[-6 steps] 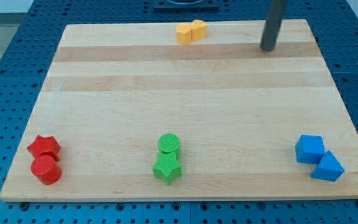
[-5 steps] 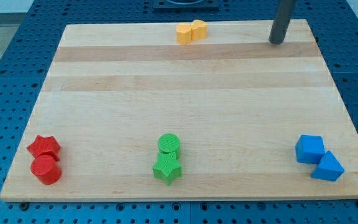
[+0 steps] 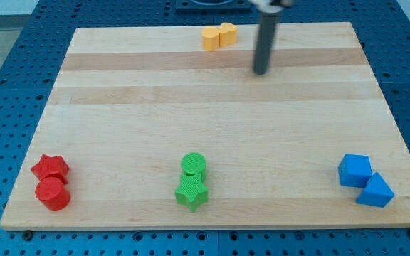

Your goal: Move the yellow blocks slightly to the top center of the board

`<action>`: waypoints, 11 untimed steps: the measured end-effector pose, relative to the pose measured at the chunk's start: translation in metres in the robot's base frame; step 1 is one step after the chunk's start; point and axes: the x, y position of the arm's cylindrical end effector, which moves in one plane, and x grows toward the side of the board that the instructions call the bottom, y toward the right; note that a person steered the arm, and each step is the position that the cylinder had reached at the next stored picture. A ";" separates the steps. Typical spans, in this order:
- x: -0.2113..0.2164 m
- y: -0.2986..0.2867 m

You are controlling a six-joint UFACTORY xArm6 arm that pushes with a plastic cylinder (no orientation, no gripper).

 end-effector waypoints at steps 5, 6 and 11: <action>-0.074 -0.119; -0.075 -0.106; -0.045 -0.013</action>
